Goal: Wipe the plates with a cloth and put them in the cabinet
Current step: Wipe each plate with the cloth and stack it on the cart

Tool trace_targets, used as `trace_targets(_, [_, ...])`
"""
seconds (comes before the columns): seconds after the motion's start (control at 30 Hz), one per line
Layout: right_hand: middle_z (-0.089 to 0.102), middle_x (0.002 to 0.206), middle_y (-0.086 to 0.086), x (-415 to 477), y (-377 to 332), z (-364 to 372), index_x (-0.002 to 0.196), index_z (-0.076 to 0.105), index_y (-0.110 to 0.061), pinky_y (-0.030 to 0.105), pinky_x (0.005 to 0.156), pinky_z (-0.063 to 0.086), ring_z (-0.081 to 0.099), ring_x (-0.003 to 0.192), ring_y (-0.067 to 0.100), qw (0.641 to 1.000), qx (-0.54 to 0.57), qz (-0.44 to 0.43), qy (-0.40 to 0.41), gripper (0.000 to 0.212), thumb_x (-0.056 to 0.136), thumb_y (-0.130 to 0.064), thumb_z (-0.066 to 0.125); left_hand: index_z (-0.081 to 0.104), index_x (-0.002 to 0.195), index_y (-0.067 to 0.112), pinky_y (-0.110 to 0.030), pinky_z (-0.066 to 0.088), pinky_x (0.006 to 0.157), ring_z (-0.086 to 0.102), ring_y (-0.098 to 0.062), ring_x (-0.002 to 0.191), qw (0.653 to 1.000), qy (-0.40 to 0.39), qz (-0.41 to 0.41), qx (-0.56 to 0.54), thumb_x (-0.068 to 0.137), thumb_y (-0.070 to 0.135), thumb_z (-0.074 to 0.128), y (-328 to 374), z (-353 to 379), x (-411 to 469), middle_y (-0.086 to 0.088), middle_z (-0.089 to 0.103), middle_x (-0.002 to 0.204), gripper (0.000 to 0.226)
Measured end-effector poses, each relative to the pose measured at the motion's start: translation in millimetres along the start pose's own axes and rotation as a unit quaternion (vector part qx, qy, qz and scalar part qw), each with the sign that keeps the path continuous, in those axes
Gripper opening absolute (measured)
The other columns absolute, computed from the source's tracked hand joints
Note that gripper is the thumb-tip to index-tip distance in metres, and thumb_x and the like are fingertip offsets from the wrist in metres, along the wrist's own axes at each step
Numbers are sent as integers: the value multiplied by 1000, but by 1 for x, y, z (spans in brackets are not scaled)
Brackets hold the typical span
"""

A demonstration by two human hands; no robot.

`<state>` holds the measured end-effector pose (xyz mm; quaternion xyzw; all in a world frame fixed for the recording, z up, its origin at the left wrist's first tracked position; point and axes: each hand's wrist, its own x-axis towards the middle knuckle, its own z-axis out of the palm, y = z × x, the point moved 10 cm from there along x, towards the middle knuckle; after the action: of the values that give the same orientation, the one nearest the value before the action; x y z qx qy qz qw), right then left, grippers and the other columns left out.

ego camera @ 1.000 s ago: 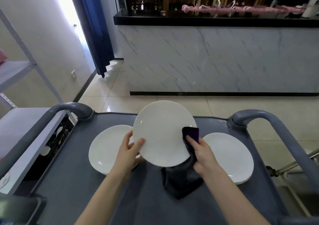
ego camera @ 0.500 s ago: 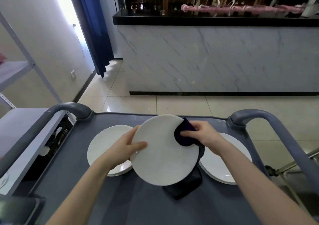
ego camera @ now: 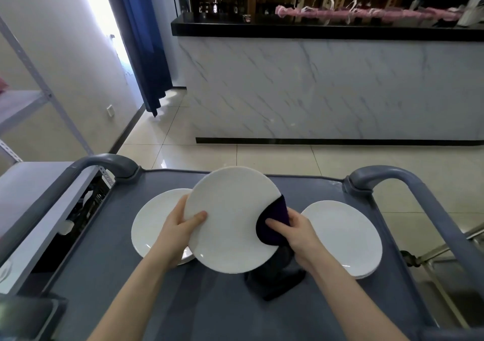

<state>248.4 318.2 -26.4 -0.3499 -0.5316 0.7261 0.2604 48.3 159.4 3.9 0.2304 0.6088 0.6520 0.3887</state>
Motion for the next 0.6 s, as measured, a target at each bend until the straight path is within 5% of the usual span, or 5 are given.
trace_targets(0.13, [76,102,9,-10,31,12,109,67,-4,26,72,56,73,93,22,998,29,54,-20,21,88,-3,68,63,113,40,-29,59,61,75,-14,90,998,25,-14,-49,99,11,61,-3,-2,4,9,76,105,32])
trace_targets(0.3, [76,94,13,6,-18,-6,98,71,-3,31,72,58,71,85,25,999,-30,4,15,16,82,1,72,64,109,55,-37,63,68,74,-15,94,995,-74,-18,69,98,15,63,12,14,5,10,74,109,41])
trace_targets(0.4, [75,98,13,12,-59,8,97,74,-9,30,77,59,71,86,22,989,-128,-27,-70,17,81,-3,74,63,114,54,-30,61,73,73,-13,100,969,-184,-30,163,98,18,64,19,38,1,10,73,112,39])
trace_targets(0.5, [76,92,5,9,-65,40,95,75,-14,24,76,55,70,84,14,939,-284,-5,-195,12,83,-11,74,63,123,41,-25,57,79,70,-9,102,922,-263,-28,282,97,17,64,19,61,-1,14,72,108,36])
trace_targets(0.6, [75,90,4,10,-64,44,93,75,-15,26,76,54,69,82,12,937,-291,-8,-192,9,85,-12,72,66,116,41,-34,60,82,72,-13,96,932,-210,-14,295,95,23,68,23,54,8,8,74,103,27])
